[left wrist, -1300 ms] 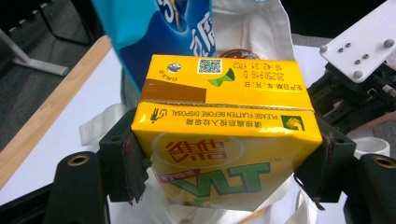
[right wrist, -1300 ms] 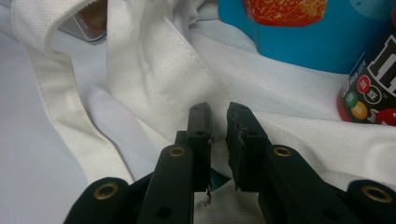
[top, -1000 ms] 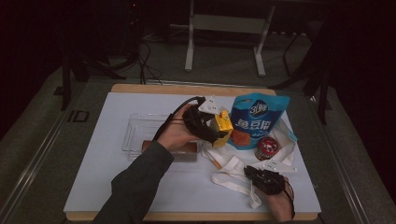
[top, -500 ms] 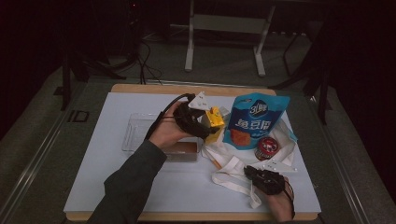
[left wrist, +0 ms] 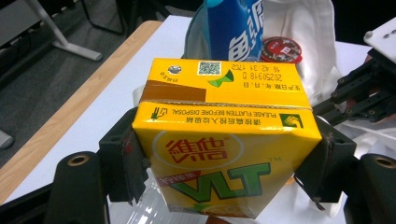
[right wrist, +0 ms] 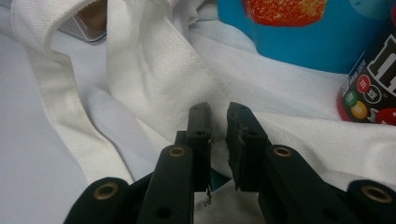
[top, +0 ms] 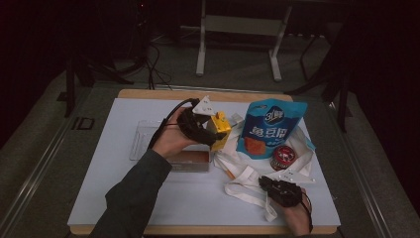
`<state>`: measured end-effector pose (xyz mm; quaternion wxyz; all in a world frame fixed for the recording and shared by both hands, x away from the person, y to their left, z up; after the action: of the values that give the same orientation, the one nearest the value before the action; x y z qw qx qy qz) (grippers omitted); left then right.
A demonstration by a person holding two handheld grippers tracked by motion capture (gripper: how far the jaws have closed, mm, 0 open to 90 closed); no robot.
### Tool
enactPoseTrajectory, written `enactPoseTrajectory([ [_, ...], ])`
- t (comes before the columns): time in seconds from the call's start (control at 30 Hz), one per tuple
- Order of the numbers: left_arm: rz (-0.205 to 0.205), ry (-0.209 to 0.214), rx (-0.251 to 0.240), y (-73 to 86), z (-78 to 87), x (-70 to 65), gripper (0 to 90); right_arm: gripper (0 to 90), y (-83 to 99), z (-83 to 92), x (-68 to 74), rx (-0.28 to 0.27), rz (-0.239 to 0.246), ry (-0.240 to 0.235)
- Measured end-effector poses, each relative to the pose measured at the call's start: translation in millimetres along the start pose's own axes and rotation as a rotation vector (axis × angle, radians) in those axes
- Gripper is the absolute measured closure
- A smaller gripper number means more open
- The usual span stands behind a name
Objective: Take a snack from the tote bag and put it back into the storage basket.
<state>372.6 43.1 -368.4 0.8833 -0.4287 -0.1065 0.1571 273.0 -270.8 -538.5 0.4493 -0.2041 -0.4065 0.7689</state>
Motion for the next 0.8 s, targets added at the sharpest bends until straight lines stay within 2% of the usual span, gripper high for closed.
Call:
enactPoseTrajectory([
  [0.8,0.048,-0.074,0.022,22.4,15.9,11.4,28.7,79.6,0.3,0.0,0.1,-0.001,-0.004,0.000],
])
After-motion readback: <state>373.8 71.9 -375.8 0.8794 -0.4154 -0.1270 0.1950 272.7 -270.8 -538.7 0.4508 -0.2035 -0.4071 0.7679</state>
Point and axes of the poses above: each handheld gripper's, and its own axes: z roughly backward along the jaws, y roughly out of its underside, x roughly to its left, the point moved 1 cm from there along -z, roughly forward along the jaws, and after that the axes turned 6 degrees about y, right-handed, at the moved point
